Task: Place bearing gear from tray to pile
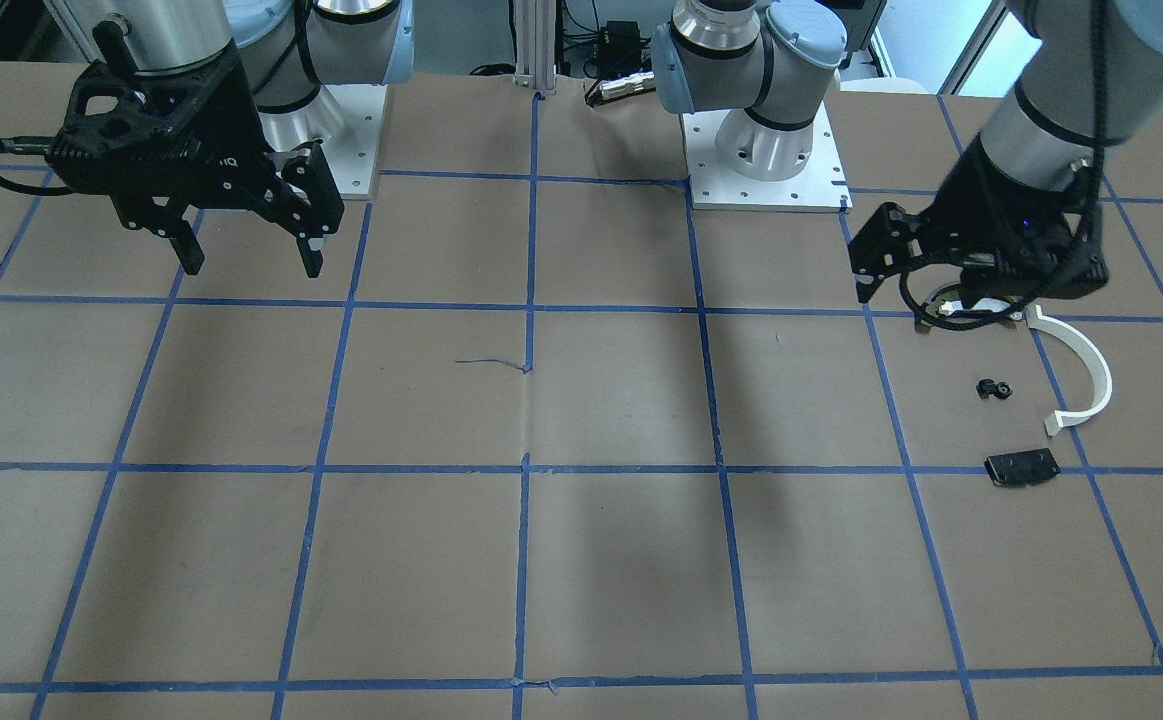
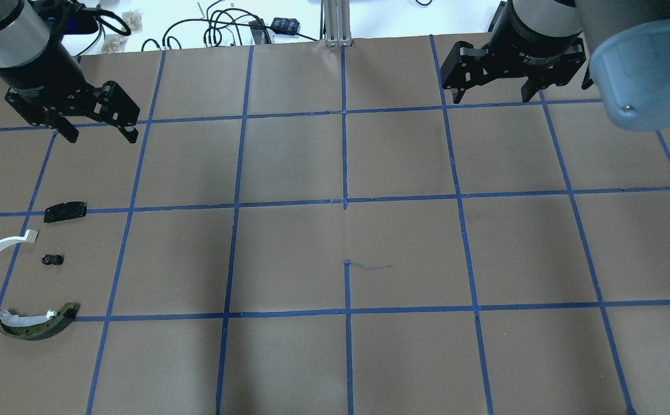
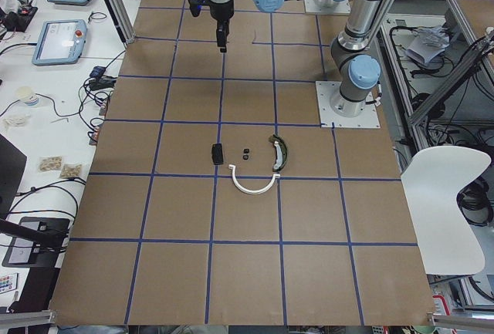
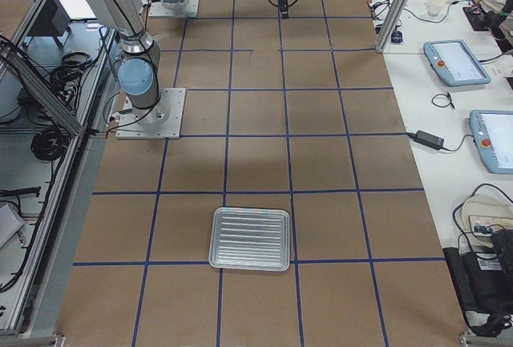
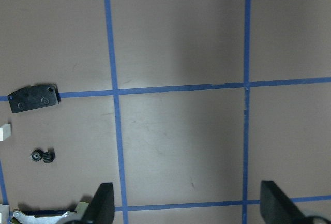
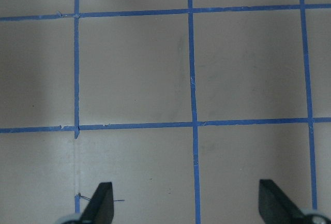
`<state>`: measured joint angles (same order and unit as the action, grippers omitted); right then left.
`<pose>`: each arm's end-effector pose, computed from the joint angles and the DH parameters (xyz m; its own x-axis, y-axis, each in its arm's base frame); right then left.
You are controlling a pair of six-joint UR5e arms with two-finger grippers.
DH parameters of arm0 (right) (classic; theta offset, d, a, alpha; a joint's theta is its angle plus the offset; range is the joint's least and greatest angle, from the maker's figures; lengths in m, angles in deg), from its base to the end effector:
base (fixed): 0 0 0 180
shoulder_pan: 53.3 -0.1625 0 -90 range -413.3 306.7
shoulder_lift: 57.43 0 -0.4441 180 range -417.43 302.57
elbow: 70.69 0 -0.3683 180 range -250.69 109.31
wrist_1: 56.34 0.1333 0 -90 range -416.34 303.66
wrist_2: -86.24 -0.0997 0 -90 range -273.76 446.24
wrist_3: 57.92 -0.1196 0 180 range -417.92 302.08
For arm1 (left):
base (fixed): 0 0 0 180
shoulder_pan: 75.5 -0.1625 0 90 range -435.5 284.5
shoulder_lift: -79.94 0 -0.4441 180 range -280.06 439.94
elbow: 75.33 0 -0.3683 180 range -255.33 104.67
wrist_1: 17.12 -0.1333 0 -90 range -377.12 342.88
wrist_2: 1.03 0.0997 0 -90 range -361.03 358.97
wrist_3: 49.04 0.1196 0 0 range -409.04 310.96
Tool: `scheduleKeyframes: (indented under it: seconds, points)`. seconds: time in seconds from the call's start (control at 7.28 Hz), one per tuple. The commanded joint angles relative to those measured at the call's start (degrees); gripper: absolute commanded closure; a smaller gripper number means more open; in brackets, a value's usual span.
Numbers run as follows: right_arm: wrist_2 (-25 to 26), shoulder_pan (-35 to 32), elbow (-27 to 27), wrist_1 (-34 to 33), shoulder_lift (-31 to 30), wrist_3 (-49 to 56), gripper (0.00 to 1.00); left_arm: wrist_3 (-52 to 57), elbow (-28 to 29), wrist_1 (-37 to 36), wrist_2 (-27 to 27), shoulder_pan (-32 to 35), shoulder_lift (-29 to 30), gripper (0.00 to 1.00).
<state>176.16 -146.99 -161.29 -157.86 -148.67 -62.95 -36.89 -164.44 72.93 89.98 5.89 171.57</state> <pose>0.1642 -0.4717 0.5147 -0.9996 0.0211 -0.0198 0.0248 0.9774 -0.2097 -0.0580 -0.4932 0.4807 -0.9980 0.0620 -0.0143 0.0617 0.9979 0.0172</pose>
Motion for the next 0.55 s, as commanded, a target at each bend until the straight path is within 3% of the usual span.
scheduleKeyframes:
  seconds: [0.0,0.41]
  points:
    - [0.1,0.0,0.0,0.2,-0.1,0.0,0.0,-3.7,-0.9,0.4,0.0,5.0,-2.1,0.0]
    - [0.1,0.0,0.0,0.1,0.1,0.0,0.0,-3.6,-2.4,0.7,-0.8,5.3,-3.5,0.0]
